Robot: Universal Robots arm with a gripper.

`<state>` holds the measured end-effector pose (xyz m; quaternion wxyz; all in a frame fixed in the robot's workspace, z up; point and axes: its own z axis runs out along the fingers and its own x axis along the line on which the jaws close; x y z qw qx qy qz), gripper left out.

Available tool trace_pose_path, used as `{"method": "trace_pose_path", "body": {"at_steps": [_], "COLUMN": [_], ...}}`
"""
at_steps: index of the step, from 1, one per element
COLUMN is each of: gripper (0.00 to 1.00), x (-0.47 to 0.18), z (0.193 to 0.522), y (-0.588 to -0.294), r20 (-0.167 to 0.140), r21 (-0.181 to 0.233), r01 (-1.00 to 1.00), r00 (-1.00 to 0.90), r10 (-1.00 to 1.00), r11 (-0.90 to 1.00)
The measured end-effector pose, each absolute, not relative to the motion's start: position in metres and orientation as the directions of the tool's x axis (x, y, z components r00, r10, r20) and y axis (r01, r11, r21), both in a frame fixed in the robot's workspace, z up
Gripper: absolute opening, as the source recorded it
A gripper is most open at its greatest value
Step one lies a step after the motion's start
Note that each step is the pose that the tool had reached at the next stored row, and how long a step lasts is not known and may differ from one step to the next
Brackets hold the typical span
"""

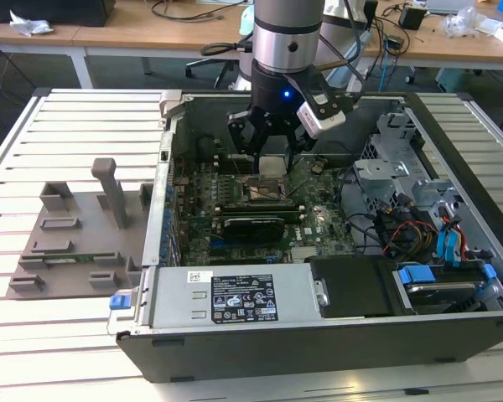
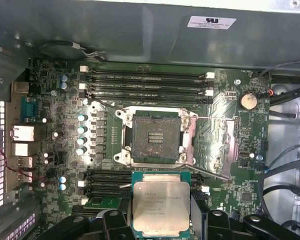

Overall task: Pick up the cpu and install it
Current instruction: 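Pick up the cpu and move it towards the insertion slot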

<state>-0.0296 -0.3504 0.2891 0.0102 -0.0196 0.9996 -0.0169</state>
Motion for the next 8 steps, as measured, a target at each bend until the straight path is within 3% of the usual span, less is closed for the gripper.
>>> {"method": "trace_pose_path", "body": {"at_steps": [8], "gripper": [0.55], "x": [-0.0296], "z": [0.2797], "y": [-0.3502], "r20": [-0.020], "r21": [-0.034], "r01": [-0.039], "r00": [-0.999], "r10": [-0.040], "r11": [0.999]}}
